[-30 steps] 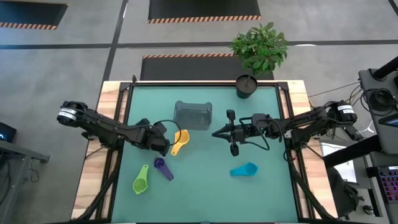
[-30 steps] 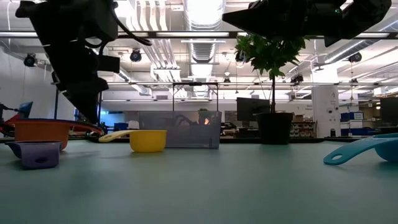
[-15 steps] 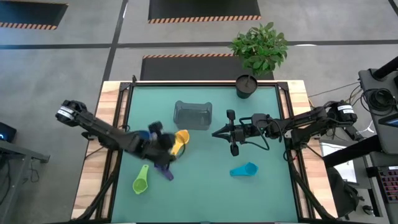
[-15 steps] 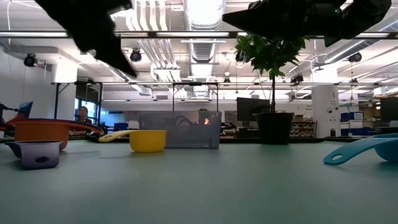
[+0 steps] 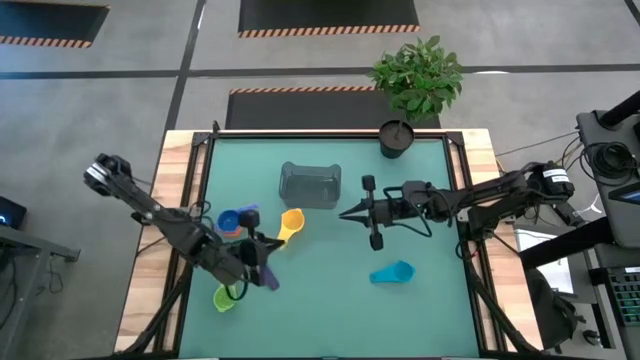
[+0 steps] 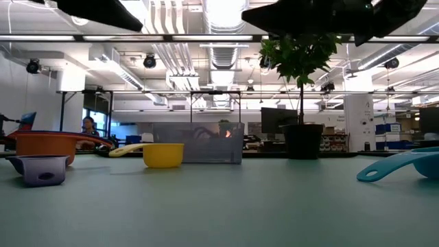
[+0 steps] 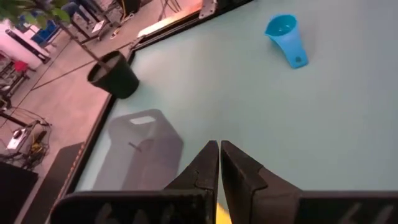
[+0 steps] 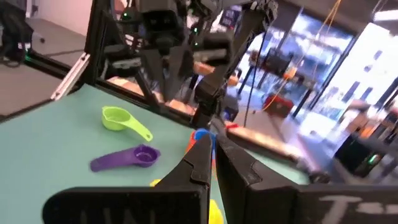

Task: Nest measuring cups in basket
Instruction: Stack the yellow measuring cup into the blue measuring cup

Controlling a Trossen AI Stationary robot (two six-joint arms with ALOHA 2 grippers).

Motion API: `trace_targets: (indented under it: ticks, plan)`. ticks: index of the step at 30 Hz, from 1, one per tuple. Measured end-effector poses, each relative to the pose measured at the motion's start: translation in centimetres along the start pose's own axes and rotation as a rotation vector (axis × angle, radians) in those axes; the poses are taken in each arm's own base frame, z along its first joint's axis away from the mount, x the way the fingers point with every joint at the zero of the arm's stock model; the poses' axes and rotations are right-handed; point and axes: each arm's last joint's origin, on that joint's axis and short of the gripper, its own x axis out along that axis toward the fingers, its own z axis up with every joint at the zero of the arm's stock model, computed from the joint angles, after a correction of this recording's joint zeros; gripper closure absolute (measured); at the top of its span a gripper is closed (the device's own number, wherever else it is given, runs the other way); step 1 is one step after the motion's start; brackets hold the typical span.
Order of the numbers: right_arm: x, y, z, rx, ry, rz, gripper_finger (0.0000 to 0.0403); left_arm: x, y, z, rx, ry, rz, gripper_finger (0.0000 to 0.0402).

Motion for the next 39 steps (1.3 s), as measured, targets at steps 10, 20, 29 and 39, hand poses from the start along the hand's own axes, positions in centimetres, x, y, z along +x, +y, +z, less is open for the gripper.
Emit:
trace_targets:
  ticks: [10, 20, 29, 39]
  plan:
    - [1.8, 1.6, 2.4, 0.308, 0.399, 0.185, 0.0394, -2.8, 3.2, -1.3, -0.121, -0.078, -0.007, 0.0401]
    - [2.0, 2.8, 6.2, 0.537, 0.666, 0.236, 0.0394, -3.2, 3.7, -2.4, -0.160, -0.089, -0.009, 0.0401]
    - [4.1, 3.2, 5.6, 0.456, 0.762, 0.274, 0.0394, -2.4, 3.2, -2.2, -0.173, -0.087, 0.000, 0.0401]
    - [4.9, 4.3, 2.8, 0.278, 0.667, 0.329, 0.0394, 0.7, 2.1, -2.1, -0.197, -0.024, 0.069, 0.0401]
